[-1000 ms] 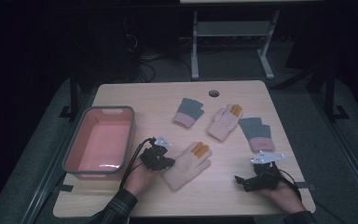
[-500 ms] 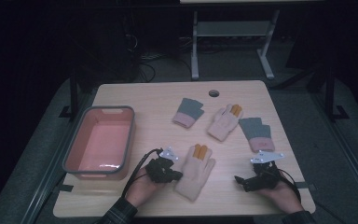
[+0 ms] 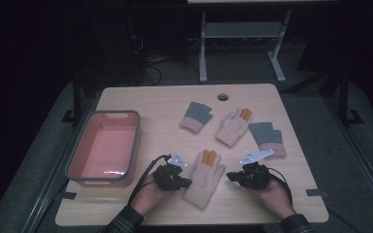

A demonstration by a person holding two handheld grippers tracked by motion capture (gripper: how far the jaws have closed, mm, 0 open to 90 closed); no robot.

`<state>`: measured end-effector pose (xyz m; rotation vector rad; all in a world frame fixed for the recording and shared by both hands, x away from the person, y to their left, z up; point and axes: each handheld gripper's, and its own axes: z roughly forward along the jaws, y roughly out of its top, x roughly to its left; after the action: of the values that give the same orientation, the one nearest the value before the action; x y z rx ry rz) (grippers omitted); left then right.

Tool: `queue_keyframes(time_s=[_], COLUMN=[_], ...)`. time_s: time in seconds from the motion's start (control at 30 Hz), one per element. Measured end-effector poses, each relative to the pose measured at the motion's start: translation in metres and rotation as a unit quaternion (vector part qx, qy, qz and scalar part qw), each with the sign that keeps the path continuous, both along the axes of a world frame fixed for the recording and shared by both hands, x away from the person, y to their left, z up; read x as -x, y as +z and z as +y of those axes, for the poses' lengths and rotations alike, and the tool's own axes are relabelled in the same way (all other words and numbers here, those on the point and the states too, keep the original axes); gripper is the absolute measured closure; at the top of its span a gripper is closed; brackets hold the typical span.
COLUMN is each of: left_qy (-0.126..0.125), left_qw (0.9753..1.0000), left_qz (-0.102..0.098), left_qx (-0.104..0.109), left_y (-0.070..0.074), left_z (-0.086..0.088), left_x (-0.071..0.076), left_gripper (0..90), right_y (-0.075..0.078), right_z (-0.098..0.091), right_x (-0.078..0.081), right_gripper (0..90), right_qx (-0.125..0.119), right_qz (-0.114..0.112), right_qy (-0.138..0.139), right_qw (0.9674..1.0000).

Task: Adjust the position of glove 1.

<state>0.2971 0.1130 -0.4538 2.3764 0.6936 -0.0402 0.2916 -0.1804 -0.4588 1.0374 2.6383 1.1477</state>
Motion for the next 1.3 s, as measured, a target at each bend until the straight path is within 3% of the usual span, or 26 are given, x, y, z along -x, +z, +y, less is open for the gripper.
queue_keyframes(time_s=[0.2, 0.33, 0.53, 0.73, 1.0, 1.17, 1.3], left_qy=[-0.002, -0.017, -0.029, -0.047, -0.072, -0.064, -0.051], left_qw=[0.9999, 0.9998, 0.9994, 0.9984, 0.9971, 0.9976, 0.9985], left_qz=[0.006, 0.008, 0.012, 0.018, 0.009, 0.006, -0.006], left_qx=[0.009, 0.005, 0.013, 0.024, 0.023, 0.027, 0.017], left_y=[0.0, -0.001, -0.003, -0.005, -0.007, -0.004, -0.001], left_z=[-0.002, -0.007, -0.016, -0.031, -0.051, -0.044, -0.031], left_x=[0.0, 0.002, 0.004, 0.008, 0.012, 0.012, 0.012], left_gripper=[89.5, 89.4, 89.4, 89.4, 89.4, 89.4, 88.1], right_y=[-0.005, -0.01, -0.008, -0.007, -0.008, -0.006, -0.005], right_z=[0.013, 0.022, 0.029, 0.033, 0.037, 0.032, 0.03], right_x=[-0.011, -0.022, -0.032, -0.037, -0.039, -0.04, -0.039], right_gripper=[90.0, 90.0, 90.0, 90.0, 90.0, 90.0, 84.9], right_qx=[0.003, 0.016, 0.014, 0.012, 0.014, 0.014, 0.012], right_qz=[0.003, -0.005, -0.007, -0.008, -0.009, -0.017, -0.019], right_qy=[0.009, 0.01, 0.01, 0.004, 0.004, 0.006, 0.004], right_qw=[0.9999, 0.9998, 0.9998, 0.9999, 0.9999, 0.9997, 0.9997])
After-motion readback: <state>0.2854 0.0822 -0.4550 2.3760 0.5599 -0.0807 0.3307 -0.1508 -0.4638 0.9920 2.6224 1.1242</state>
